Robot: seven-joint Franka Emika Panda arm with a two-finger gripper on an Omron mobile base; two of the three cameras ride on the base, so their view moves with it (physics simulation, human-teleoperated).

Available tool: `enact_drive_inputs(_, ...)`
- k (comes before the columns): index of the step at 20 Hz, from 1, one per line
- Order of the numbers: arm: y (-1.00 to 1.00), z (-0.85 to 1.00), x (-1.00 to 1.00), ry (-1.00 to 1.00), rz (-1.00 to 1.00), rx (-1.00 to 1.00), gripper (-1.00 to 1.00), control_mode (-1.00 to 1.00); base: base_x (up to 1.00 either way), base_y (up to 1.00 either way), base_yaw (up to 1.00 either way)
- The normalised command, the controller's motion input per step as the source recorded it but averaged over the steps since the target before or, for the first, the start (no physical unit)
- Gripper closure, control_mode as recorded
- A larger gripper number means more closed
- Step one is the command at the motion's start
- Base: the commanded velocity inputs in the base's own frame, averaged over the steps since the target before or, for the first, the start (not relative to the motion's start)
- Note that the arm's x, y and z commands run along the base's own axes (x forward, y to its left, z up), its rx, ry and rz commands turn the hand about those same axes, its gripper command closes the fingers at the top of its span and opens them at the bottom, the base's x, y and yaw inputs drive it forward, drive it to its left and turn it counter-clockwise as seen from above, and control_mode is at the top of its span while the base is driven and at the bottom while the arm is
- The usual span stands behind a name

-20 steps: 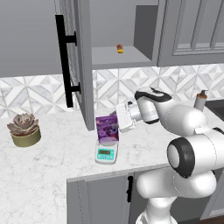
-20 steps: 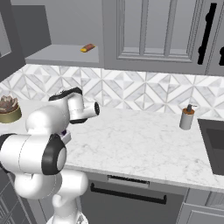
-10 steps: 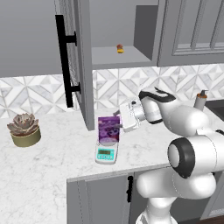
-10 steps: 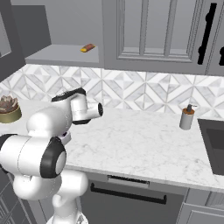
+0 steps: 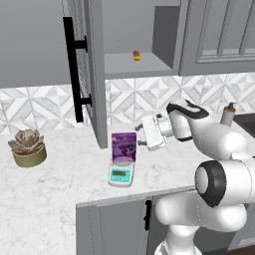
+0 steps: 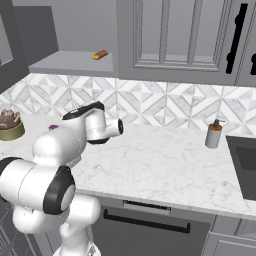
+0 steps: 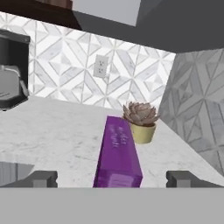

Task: Pick the cereal and place it on the digital scale for weighing, and close the cabinet.

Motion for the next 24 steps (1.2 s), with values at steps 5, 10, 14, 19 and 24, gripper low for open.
enact_drive_inputs(5, -0.02, 0.45, -0.76, -0.38, 0.00, 0.00, -1.00, -1.00, 0.00, 0.00, 0.00)
enact_drive_inputs(10, 0.02, 0.87, -0.89, -0.50, 0.00, -0.03, -1.00, -1.00, 0.00, 0.00, 0.00)
enact_drive_inputs(14, 0.10, 0.90, -0.91, -0.43, 0.00, -0.04, -1.00, -1.00, 0.00, 0.00, 0.00)
enact_drive_inputs(19, 0.27, 0.71, -0.89, -0.40, 0.00, 0.00, -1.00, -1.00, 0.00, 0.00, 0.00)
enact_drive_inputs(24, 0.35, 0.77, -0.79, -0.36, 0.00, -0.02, -1.00, -1.00, 0.00, 0.00, 0.00)
